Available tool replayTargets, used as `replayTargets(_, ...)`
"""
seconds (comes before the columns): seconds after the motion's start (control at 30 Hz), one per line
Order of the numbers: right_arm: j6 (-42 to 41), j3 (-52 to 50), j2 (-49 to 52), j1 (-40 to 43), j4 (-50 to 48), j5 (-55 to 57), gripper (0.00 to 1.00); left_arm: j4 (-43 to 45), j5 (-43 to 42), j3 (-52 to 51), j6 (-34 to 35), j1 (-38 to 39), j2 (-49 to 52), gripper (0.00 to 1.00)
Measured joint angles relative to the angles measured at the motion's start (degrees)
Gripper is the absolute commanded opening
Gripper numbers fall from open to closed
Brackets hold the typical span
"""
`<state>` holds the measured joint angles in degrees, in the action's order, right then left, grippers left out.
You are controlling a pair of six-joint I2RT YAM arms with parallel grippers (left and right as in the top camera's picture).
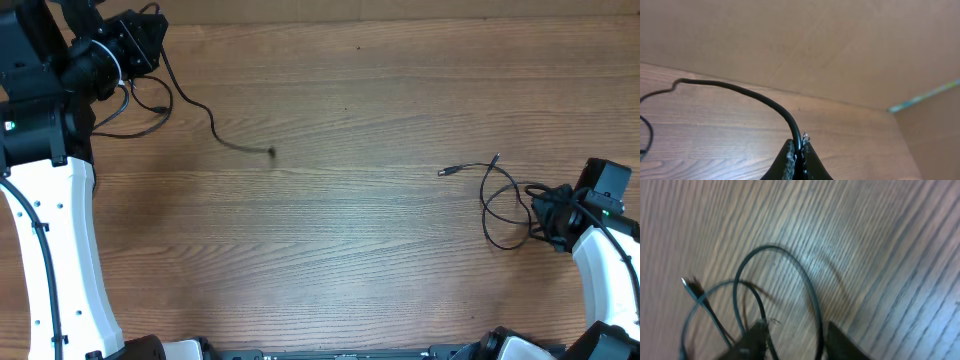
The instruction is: Untangle cables
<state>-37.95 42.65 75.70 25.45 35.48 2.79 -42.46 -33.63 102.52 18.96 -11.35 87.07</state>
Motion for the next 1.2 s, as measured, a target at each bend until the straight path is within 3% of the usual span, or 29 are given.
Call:
replayTargets(0.1,0.0,0.0,0.0,-0.1,0.0,-0.2,0.70,-2.8,-0.4,1.0,-2.4,0.0,0.0,0.04)
replayTargets(0.27,0.2,0.0,0.0,-0.1,0.1,-0.4,0.85,-7.4,3.7,6.0,-8.1,0.0,0.2,0.04)
replayTargets(0.47,0.4,0.0,0.0,-0.1,1.1,-0.5,0.87,-22.0,16.1,19.7,-12.2,0.0,0.2,0.04)
replayTargets(0.67,0.5,0.0,0.0,-0.1,1.3,-0.5,0.88,-34.4,22.0,26.2,-12.6,-1.5,-0.8,0.04)
replayTargets(0.97,0.5,0.0,0.0,-0.1,1.4,-1.1,0.88,-46.4,29.6,26.3,-2.3,-17.4,0.1,0.05)
replayTargets(1.2,0.5,0.0,0.0,-0.1,1.5,-1.3,0.88,-46.9,32.7,21.7,6.4,-34.5,-0.1,0.05)
